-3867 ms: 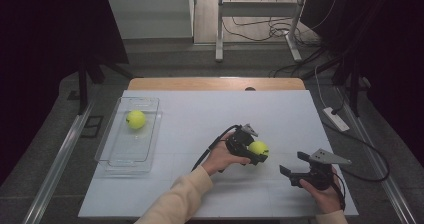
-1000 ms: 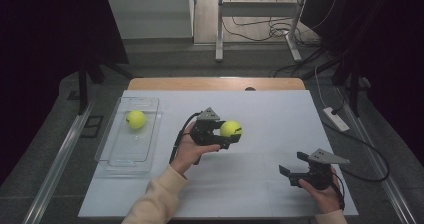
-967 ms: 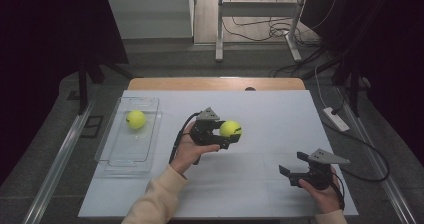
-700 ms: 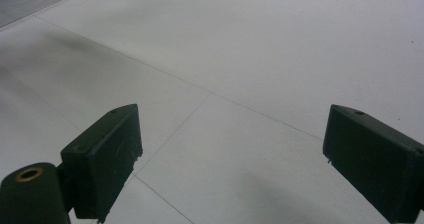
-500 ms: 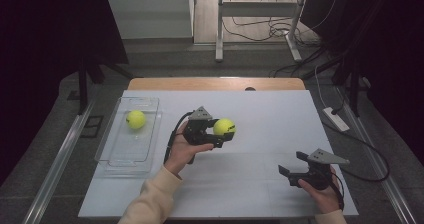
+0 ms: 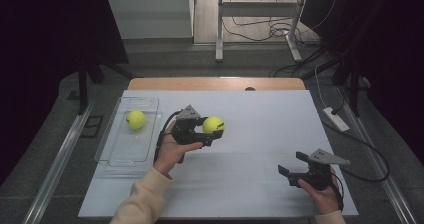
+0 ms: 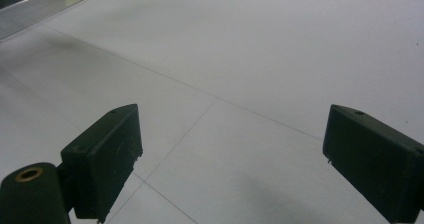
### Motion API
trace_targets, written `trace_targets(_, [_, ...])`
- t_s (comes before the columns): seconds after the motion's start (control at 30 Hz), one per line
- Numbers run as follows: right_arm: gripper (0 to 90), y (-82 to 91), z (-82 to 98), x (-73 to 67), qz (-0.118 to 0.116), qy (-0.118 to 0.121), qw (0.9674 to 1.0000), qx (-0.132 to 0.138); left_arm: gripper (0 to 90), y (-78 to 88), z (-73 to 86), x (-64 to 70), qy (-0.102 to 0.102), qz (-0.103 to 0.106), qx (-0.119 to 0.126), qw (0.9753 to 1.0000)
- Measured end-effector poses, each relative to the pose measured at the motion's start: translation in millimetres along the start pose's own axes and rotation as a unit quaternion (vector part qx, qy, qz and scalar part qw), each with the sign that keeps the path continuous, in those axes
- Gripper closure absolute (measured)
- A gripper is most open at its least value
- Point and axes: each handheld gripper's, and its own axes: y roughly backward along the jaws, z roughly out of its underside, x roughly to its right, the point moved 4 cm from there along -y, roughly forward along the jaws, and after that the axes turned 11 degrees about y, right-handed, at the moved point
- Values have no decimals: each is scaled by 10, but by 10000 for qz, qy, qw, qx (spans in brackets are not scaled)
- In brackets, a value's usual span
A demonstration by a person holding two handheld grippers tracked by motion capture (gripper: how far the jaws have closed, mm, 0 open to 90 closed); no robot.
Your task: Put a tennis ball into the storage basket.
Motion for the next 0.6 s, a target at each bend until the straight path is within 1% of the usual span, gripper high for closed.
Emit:
trace_targets(0.17, [87,-4,1,-39,1,10,10000,-30,270,69,28,-23,8,-21,44,10000])
trace_targets(0.33, [88,0,-3,-48,4,22,10000,-16,270,117,13,-22,-23,-24,111,9999])
trace_targets(0.47, [88,-7,9,-41,3,33,10000,-36,270,126,23,-28,-79,-98,115,9999])
trace_targets(0.6, [88,-9,7,-46,-11,36,10000,-32,270,156,22,-41,-77,-159,157,9997])
